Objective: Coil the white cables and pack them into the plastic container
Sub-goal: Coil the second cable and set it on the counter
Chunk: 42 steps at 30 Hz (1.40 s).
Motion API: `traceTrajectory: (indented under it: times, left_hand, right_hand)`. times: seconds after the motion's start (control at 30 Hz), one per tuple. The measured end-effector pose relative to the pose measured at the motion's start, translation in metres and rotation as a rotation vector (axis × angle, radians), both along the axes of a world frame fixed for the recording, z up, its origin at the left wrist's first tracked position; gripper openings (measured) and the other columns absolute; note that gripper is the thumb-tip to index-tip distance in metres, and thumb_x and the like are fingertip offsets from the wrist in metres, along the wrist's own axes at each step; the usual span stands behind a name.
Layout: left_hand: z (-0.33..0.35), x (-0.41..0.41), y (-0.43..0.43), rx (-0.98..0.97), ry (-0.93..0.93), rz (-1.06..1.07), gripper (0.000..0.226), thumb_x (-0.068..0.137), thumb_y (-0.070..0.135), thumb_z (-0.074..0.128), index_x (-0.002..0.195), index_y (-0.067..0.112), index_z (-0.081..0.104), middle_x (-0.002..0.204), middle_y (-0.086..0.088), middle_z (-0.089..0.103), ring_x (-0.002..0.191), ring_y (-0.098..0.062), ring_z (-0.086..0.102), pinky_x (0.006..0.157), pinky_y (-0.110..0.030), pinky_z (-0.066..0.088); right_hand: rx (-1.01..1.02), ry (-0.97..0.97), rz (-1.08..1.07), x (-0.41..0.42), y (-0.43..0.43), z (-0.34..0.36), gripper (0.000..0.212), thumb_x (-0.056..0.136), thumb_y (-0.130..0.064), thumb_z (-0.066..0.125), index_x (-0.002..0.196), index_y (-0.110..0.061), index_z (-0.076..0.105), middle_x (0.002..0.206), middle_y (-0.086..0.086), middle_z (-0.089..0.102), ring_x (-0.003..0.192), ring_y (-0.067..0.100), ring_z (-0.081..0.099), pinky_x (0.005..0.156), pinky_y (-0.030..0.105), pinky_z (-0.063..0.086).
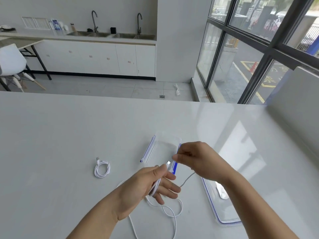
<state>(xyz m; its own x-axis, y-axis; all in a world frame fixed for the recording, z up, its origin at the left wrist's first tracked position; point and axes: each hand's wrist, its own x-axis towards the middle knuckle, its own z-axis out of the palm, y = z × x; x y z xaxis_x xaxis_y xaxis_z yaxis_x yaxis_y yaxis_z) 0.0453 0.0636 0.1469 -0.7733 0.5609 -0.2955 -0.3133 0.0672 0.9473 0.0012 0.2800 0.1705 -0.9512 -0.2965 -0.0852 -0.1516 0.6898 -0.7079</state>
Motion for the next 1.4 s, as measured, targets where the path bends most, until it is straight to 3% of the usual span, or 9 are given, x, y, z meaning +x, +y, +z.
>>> traceTrajectory:
  times: [0.23, 0.33, 0.4, 0.53, 0.63, 0.9, 1.1, 1.3, 1.4]
  left_hand:
    - [-0.003, -0.004, 0.011, 0.132, 0.075, 0.263, 0.067, 0.094, 0.057, 0.031, 0.133, 0.011, 0.059, 0.122, -0.001, 0.073, 0.116, -0.022, 0.067, 0.101, -0.037, 0.050]
    - [-0.004, -0.005, 0.016, 0.309, -0.011, 0.349, 0.074, 0.095, 0.065, 0.025, 0.135, 0.011, 0.056, 0.101, 0.005, 0.073, 0.085, -0.013, 0.067, 0.077, -0.021, 0.052]
    - [-0.004, -0.006, 0.017, 0.405, -0.081, 0.393, 0.084, 0.086, 0.069, 0.026, 0.143, 0.011, 0.046, 0.125, -0.001, 0.071, 0.098, -0.009, 0.069, 0.074, -0.023, 0.054]
    - [0.006, -0.008, 0.017, 0.619, -0.145, 0.442, 0.075, 0.095, 0.060, 0.039, 0.145, 0.005, 0.041, 0.139, -0.017, 0.063, 0.129, -0.026, 0.060, 0.102, -0.039, 0.045]
    - [0.008, -0.011, 0.012, 0.787, -0.196, 0.431, 0.069, 0.099, 0.050, 0.043, 0.144, -0.002, 0.041, 0.140, -0.024, 0.059, 0.131, -0.036, 0.057, 0.110, -0.046, 0.041]
    - [0.013, -0.004, 0.001, 1.011, -0.279, 0.180, 0.096, 0.093, 0.071, 0.037, 0.143, -0.011, 0.041, 0.147, -0.034, 0.046, 0.133, -0.046, 0.051, 0.114, -0.050, 0.040]
    - [0.018, -0.006, -0.009, 0.863, -0.284, -0.044, 0.100, 0.089, 0.076, 0.028, 0.134, -0.010, 0.054, 0.124, -0.034, 0.065, 0.101, -0.043, 0.070, 0.088, -0.044, 0.056]
    - [0.016, -0.001, -0.004, 0.218, -0.156, -0.228, 0.112, 0.078, 0.087, 0.012, 0.123, -0.004, 0.061, 0.111, -0.034, 0.070, 0.082, -0.037, 0.072, 0.062, -0.036, 0.045]
    - [0.012, 0.001, 0.006, -0.098, -0.072, -0.287, 0.110, 0.075, 0.089, 0.010, 0.121, 0.004, 0.062, 0.103, -0.025, 0.076, 0.073, -0.034, 0.069, 0.059, -0.033, 0.041]
  right_hand:
    - [-0.331, 0.001, -0.169, 0.034, -0.033, 0.019, 0.022, 0.098, -0.022, 0.060, 0.082, -0.019, 0.075, 0.056, -0.009, 0.060, 0.050, 0.006, 0.051, 0.054, 0.028, 0.048]
    - [-0.202, 0.188, -0.088, 0.056, -0.053, 0.010, 0.015, 0.101, -0.023, 0.056, 0.096, -0.027, 0.070, 0.066, -0.011, 0.067, 0.057, 0.008, 0.060, 0.058, 0.025, 0.049]
    - [-0.155, 0.288, -0.078, 0.067, -0.064, 0.001, 0.009, 0.102, -0.026, 0.056, 0.103, -0.027, 0.065, 0.066, -0.008, 0.066, 0.062, 0.014, 0.062, 0.062, 0.031, 0.051]
    - [-0.130, 0.376, -0.115, 0.080, -0.072, -0.023, 0.011, 0.101, -0.031, 0.058, 0.103, -0.020, 0.059, 0.062, -0.016, 0.050, 0.058, 0.014, 0.050, 0.061, 0.035, 0.048]
    - [-0.164, 0.330, -0.107, 0.087, -0.069, -0.035, 0.013, 0.098, -0.036, 0.058, 0.094, -0.024, 0.059, 0.056, -0.018, 0.050, 0.059, 0.014, 0.055, 0.062, 0.030, 0.047]
    - [-0.508, -0.082, -0.033, 0.068, -0.032, -0.067, 0.021, 0.090, -0.039, 0.069, 0.081, -0.021, 0.075, 0.063, -0.009, 0.061, 0.060, 0.006, 0.055, 0.063, 0.022, 0.047]
    - [-0.119, -0.187, 0.059, 0.034, 0.015, -0.065, 0.023, 0.092, -0.038, 0.072, 0.072, -0.029, 0.066, 0.060, -0.014, 0.057, 0.060, 0.004, 0.052, 0.063, 0.021, 0.044]
    - [0.232, -0.013, 0.060, -0.002, 0.031, -0.023, 0.045, 0.084, -0.053, 0.074, 0.072, -0.012, 0.061, 0.061, 0.006, 0.054, 0.054, 0.011, 0.039, 0.055, 0.028, 0.036]
    - [0.262, 0.066, 0.047, -0.010, 0.016, 0.009, 0.048, 0.079, -0.053, 0.078, 0.057, -0.020, 0.051, 0.051, -0.003, 0.045, 0.049, 0.010, 0.036, 0.050, 0.024, 0.033]
